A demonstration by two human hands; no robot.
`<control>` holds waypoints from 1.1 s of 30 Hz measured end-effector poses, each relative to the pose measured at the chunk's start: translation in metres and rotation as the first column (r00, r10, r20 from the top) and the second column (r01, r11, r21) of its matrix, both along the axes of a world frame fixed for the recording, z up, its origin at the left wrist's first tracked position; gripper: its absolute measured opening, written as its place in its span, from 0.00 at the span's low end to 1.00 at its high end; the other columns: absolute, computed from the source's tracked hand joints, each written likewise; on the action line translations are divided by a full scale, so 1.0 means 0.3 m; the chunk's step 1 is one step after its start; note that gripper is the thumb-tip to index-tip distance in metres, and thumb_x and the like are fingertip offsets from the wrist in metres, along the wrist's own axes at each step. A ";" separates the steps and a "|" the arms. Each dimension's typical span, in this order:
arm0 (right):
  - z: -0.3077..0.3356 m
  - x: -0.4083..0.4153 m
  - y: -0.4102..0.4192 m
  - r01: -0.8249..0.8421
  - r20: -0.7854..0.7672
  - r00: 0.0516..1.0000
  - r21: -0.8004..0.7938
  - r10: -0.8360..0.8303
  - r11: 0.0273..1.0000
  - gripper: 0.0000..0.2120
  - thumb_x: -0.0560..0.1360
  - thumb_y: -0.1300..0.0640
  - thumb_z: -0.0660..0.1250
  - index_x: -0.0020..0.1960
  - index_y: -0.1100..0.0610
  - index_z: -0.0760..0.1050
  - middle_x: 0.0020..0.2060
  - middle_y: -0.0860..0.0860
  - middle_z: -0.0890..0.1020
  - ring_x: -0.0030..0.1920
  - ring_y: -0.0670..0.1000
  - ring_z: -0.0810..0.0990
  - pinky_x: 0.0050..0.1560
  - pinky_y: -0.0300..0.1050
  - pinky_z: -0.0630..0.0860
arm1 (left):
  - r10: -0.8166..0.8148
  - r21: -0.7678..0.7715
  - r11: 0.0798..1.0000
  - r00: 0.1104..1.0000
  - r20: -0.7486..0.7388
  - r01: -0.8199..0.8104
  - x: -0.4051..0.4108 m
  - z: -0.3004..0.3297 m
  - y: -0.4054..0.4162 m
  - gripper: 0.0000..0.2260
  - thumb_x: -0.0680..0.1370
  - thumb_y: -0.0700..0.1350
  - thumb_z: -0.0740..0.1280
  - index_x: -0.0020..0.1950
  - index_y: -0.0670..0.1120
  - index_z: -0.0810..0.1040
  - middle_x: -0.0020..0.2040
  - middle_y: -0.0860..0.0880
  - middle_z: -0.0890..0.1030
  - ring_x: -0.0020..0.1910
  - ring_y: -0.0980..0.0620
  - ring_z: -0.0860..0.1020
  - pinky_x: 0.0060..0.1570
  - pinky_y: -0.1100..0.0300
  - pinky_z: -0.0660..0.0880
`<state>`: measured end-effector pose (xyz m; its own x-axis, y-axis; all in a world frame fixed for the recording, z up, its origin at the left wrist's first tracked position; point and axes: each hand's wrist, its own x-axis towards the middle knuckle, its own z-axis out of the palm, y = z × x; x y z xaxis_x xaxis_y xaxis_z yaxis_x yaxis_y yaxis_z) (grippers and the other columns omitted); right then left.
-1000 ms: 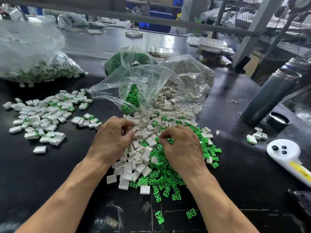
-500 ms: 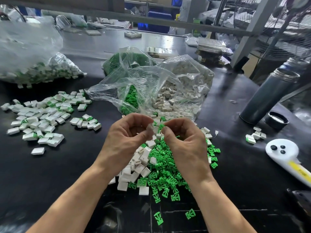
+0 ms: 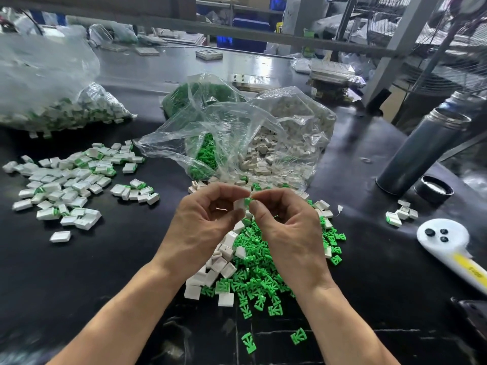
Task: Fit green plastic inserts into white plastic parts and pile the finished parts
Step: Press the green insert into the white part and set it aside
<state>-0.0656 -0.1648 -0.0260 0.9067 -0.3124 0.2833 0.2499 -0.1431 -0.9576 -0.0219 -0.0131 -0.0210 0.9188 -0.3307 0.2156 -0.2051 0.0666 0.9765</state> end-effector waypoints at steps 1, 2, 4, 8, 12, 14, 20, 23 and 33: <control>0.002 -0.001 0.000 -0.008 0.001 1.000 -0.003 0.008 1.000 0.03 0.77 0.56 0.76 0.49 0.50 0.83 0.39 0.46 0.85 0.38 0.43 0.82 0.37 0.34 0.76 | 0.007 -0.003 1.000 1.000 -0.004 -0.007 0.000 0.000 0.001 0.11 0.77 0.32 0.72 0.56 0.44 0.83 0.50 0.46 0.86 0.50 0.50 0.85 0.52 0.60 0.81; 0.003 -0.002 -0.002 -0.015 0.006 1.000 -0.019 0.015 1.000 0.03 0.77 0.55 0.75 0.49 0.49 0.83 0.39 0.45 0.85 0.38 0.43 0.82 0.37 0.35 0.76 | 0.011 -0.003 1.000 1.000 -0.008 -0.011 0.001 0.001 0.002 0.10 0.77 0.33 0.72 0.56 0.44 0.83 0.50 0.46 0.86 0.50 0.49 0.85 0.53 0.59 0.82; 0.005 -0.003 -0.008 -0.015 0.024 1.000 -0.081 0.017 0.997 0.03 0.78 0.57 0.74 0.50 0.49 0.83 0.40 0.45 0.85 0.38 0.43 0.82 0.38 0.35 0.76 | 0.008 -0.001 1.000 1.000 -0.012 -0.008 0.002 0.002 0.005 0.09 0.77 0.34 0.72 0.56 0.43 0.83 0.49 0.46 0.86 0.50 0.49 0.84 0.53 0.59 0.82; 0.007 -0.005 -0.018 0.003 0.048 0.999 -0.188 0.006 0.982 0.06 0.78 0.60 0.73 0.50 0.49 0.82 0.42 0.43 0.85 0.43 0.45 0.84 0.43 0.34 0.77 | -0.005 0.025 1.000 1.000 0.002 0.005 -0.002 0.004 0.006 0.08 0.78 0.38 0.71 0.56 0.44 0.84 0.47 0.45 0.86 0.44 0.52 0.82 0.47 0.63 0.80; 0.003 -0.004 -0.025 -0.017 0.004 1.000 -0.220 0.019 0.975 0.06 0.79 0.60 0.73 0.51 0.48 0.82 0.42 0.42 0.85 0.42 0.45 0.83 0.41 0.34 0.76 | -0.005 0.010 1.000 1.000 0.006 0.005 0.001 0.002 0.011 0.08 0.79 0.37 0.70 0.57 0.43 0.84 0.46 0.42 0.85 0.42 0.52 0.82 0.46 0.64 0.79; 0.001 -0.005 -0.027 -0.028 -0.014 1.000 -0.213 0.026 0.977 0.06 0.79 0.59 0.73 0.50 0.48 0.82 0.41 0.42 0.84 0.40 0.44 0.82 0.40 0.34 0.76 | -0.013 0.000 1.000 1.000 0.001 0.013 0.002 0.000 0.011 0.09 0.78 0.37 0.71 0.56 0.43 0.84 0.46 0.41 0.85 0.42 0.50 0.82 0.46 0.63 0.80; -0.002 -0.007 -0.013 -0.039 -0.063 0.998 -0.161 0.030 0.986 0.05 0.78 0.58 0.74 0.51 0.48 0.82 0.40 0.44 0.85 0.37 0.43 0.81 0.37 0.35 0.76 | 0.040 -0.043 0.998 0.999 -0.001 -0.040 0.008 -0.006 0.006 0.10 0.74 0.30 0.73 0.52 0.41 0.85 0.44 0.39 0.86 0.39 0.47 0.84 0.43 0.61 0.82; 0.003 -0.006 -0.010 -0.063 -0.106 0.992 -0.004 0.063 0.998 0.03 0.78 0.58 0.74 0.49 0.50 0.83 0.40 0.49 0.86 0.34 0.45 0.81 0.35 0.37 0.77 | 0.042 -0.081 0.996 0.999 -0.012 -0.042 0.008 -0.005 0.007 0.09 0.73 0.28 0.72 0.51 0.38 0.85 0.43 0.38 0.85 0.38 0.47 0.82 0.42 0.60 0.81; -0.016 -0.012 0.010 0.052 -0.062 0.996 -0.201 -0.066 0.978 0.03 0.79 0.56 0.73 0.49 0.49 0.82 0.39 0.44 0.85 0.38 0.45 0.82 0.37 0.41 0.79 | 0.035 -0.100 0.994 0.999 -0.030 -0.038 0.005 0.007 0.012 0.11 0.72 0.30 0.73 0.48 0.43 0.88 0.41 0.42 0.86 0.39 0.48 0.83 0.41 0.59 0.82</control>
<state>-0.0693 -0.1618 -0.0308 0.9078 -0.3093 0.2832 0.1704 -0.3451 -0.9230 -0.0204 -0.0094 -0.0190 0.9359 -0.2748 0.2203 -0.1822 0.1576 0.9706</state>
